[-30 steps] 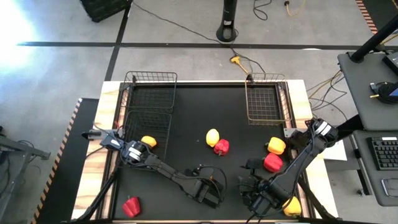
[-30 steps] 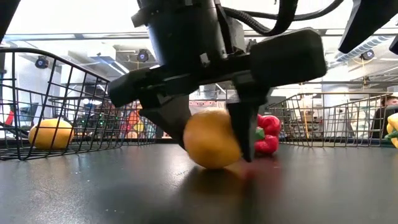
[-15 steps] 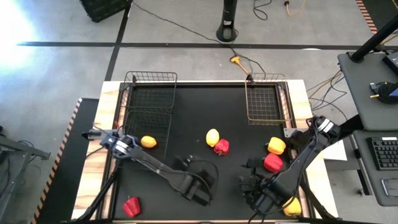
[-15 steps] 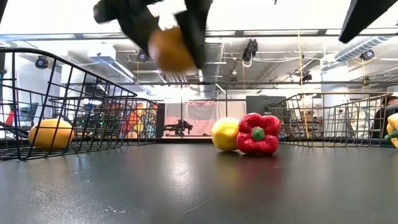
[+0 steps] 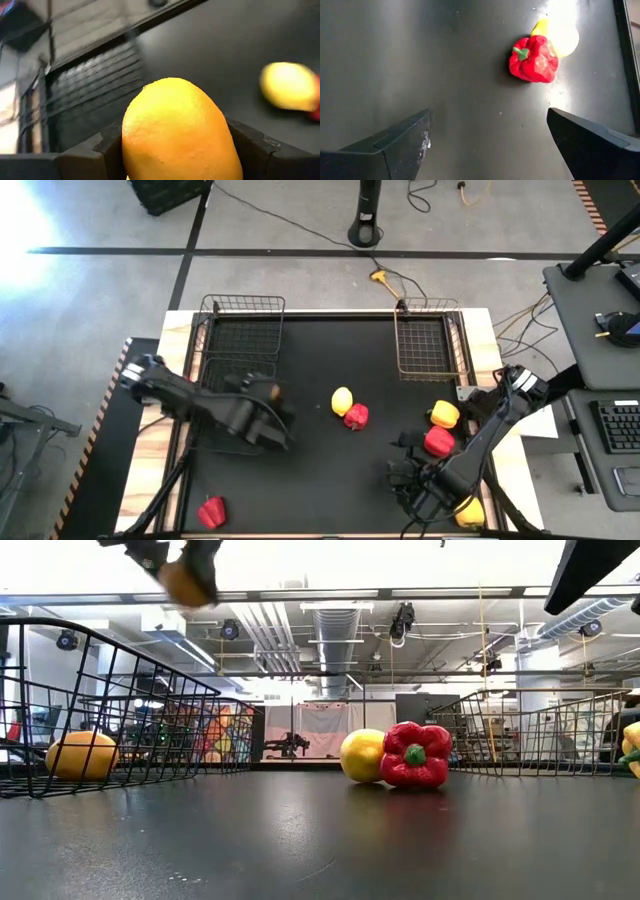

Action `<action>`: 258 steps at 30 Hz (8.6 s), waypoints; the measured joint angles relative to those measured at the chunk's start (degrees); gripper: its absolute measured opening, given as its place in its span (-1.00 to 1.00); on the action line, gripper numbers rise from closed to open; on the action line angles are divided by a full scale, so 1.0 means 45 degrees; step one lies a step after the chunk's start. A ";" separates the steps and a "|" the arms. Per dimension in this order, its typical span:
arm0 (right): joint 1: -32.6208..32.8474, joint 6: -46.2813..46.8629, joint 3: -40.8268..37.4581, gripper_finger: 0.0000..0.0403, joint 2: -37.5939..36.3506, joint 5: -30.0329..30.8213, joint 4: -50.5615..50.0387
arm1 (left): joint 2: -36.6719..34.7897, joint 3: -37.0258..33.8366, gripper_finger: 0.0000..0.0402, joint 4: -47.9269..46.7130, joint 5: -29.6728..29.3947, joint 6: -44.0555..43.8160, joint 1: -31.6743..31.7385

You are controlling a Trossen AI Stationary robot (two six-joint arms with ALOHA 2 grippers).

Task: Sort produce into baskets
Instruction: Put the bottom lemon into the bottom black wire basket, then put the lemon into the bottom black wire basket

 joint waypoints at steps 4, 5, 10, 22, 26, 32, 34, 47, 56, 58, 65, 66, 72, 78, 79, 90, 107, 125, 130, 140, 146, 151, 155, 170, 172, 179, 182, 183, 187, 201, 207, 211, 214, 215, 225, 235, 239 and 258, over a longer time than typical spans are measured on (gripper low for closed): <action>0.0000 0.0185 -0.0238 0.89 0.0010 -0.0030 -0.0018 | -0.1699 -0.2475 0.17 0.0127 0.1338 -0.0899 0.0763; 0.0000 0.0229 -0.0289 0.89 0.0010 -0.0026 -0.0025 | -0.1998 -0.2992 0.17 0.0260 0.1684 -0.0986 0.0974; -0.0041 0.0243 -0.0421 0.89 0.0010 0.0087 0.0006 | -0.2739 -0.5012 0.17 0.1345 0.3365 -0.0384 0.2122; -0.0084 0.1042 -0.0421 0.90 0.0018 0.0008 0.0003 | -0.2856 -0.5964 0.17 0.2622 0.6319 0.9360 0.5437; -0.0062 0.1749 -0.0426 0.90 0.0019 -0.0021 0.0000 | -0.2831 -0.6127 0.17 0.3078 0.7114 1.3170 0.5821; -0.0058 0.2267 -0.0426 0.90 0.0024 -0.0021 0.0006 | -0.2814 -0.6861 0.19 0.4263 0.7647 1.5731 0.6434; -0.0051 0.2362 -0.0426 0.90 0.0024 -0.0025 0.0006 | -0.2803 -0.7250 0.19 0.4308 0.8181 1.6205 0.6528; -0.0053 0.2580 -0.0426 0.90 0.0029 -0.0142 0.0010 | -0.2850 -0.7710 0.19 0.4451 0.9587 1.7076 0.6407; -0.0083 0.2487 -0.0426 0.90 0.0029 0.0081 -0.0013 | -0.2832 -0.6436 0.19 0.4199 1.1066 1.6756 0.6338; -0.0083 0.2472 -0.0426 0.90 0.0029 0.0081 -0.0018 | -0.2832 -0.6495 0.19 0.4121 1.1411 1.6555 0.6256; -0.0144 0.2276 -0.0427 0.90 0.0029 0.0123 -0.0029 | -0.2832 -0.7108 0.19 0.4471 1.2628 1.6039 0.5909; -0.0146 0.2263 -0.0427 0.90 0.0029 0.0149 -0.0032 | -0.2832 -0.7217 0.19 0.4684 1.2635 1.5986 0.5871; -0.0146 0.2245 -0.0426 0.90 0.0029 0.0417 -0.0033 | -0.2862 -0.8271 0.19 0.6204 1.3091 1.5672 0.5838; -0.0146 0.2245 -0.0429 0.90 0.0029 0.0412 -0.0042 | -0.2874 -0.8807 0.22 0.6701 1.2726 1.5376 0.5826; -0.0146 0.2242 -0.0430 0.90 0.0029 0.0416 -0.0047 | -0.2859 -0.8827 0.25 0.6584 1.2537 1.5283 0.5834; -0.0146 0.2245 -0.0430 0.89 0.0029 0.0416 -0.0057 | -0.2856 -0.8374 0.46 0.6299 1.1810 1.5241 0.5838; -0.0702 0.1012 0.0098 0.89 0.0005 0.0428 -0.0552 | -0.3285 -0.6142 0.46 0.3243 1.0102 1.4480 0.5740; -0.1370 0.0346 0.0128 0.89 -0.1193 0.1086 -0.1366 | -0.2914 -0.3242 0.46 1.0883 0.2608 1.0916 0.1949; -0.1365 0.0715 0.0128 0.89 -0.1798 0.1072 -0.1374 | -0.0877 -0.2867 0.46 1.3551 0.2385 1.0643 0.2073; -0.1277 0.1471 0.0123 0.89 -0.2226 0.0829 -0.1368 | 0.3645 0.0682 0.46 1.1575 0.1533 0.8683 0.2618; -0.1105 0.1453 0.0094 0.89 -0.2084 0.0357 -0.1354 | 0.5599 0.2854 0.46 0.9477 0.1615 0.7823 0.3222; -0.0795 0.1453 0.0094 0.89 -0.2079 0.0300 -0.1352 | 0.6910 0.4256 0.46 0.8410 0.1993 0.7114 0.3676; -0.0538 0.1596 0.0094 0.89 -0.2079 0.0117 -0.1356 | 0.7701 0.5050 0.46 0.7818 0.2291 0.6784 0.3784; -0.0189 0.1691 -0.0074 0.90 -0.2074 -0.0030 -0.1393 | 0.8655 0.5471 0.46 0.6799 0.2861 0.5154 0.3601; -0.0185 0.1689 -0.0152 0.90 -0.2074 -0.0030 -0.1378 | 0.8655 0.5475 0.46 0.6760 0.2834 0.5040 0.3507; -0.0185 0.1783 -0.0374 0.90 -0.2074 -0.0026 -0.1363 | 0.8655 0.5498 0.46 0.6553 0.2789 0.5032 0.3374; -0.0185 0.1798 -0.0406 0.90 -0.2074 -0.0030 -0.1344 | 0.8645 0.5498 0.46 0.6499 0.2769 0.5032 0.3207; -0.0185 0.1798 -0.0412 0.90 -0.2072 -0.0026 -0.1343 | 0.8627 0.5498 0.46 0.6418 0.2770 0.5032 0.3122; -0.0185 0.1817 -0.0435 0.90 -0.2074 -0.0035 -0.1329 | 0.8582 0.5484 0.46 0.5935 0.2769 0.4781 0.2810; -0.0189 0.1778 -0.0440 0.90 -0.2074 -0.0026 -0.1329 | 0.8650 0.4410 0.59 0.6768 0.3620 0.4435 0.2754; -0.0189 0.1778 -0.0440 0.90 -0.2070 -0.0026 -0.1329 | 0.8650 0.4122 0.59 0.6989 0.3565 0.4601 0.2767; -0.0189 0.1778 -0.0440 0.90 -0.2073 -0.0026 -0.1329 | 0.8645 0.4045 0.47 0.7008 0.3303 0.4848 0.2681; -0.0189 0.1788 -0.0440 0.90 -0.2069 -0.0030 -0.1329 | 0.8633 0.4045 0.34 0.6955 0.3236 0.5115 0.2554; -0.0189 0.1788 -0.0440 0.90 -0.2069 -0.0035 -0.1329 | 0.8596 0.4042 0.34 0.6859 0.3239 0.5280 0.2504; -0.0097 0.1931 -0.0440 0.90 -0.2069 -0.0370 -0.1327 | 0.7863 0.6369 0.34 0.1556 0.1078 0.4990 0.1052; -0.0089 0.1968 -0.0542 0.89 -0.2064 -0.0254 -0.1298 | 0.5623 0.6279 0.35 0.0095 -0.0480 0.4912 -0.0138; 0.0122 0.2204 -0.0576 0.89 -0.2064 -0.0261 -0.1288 | 0.4109 0.4063 0.35 -0.0009 0.0037 0.4205 -0.0255; 0.0641 0.2905 -0.0610 0.89 -0.2064 0.1065 -0.1305 | -0.4502 -0.6175 0.36 0.1918 0.5639 0.2053 0.1101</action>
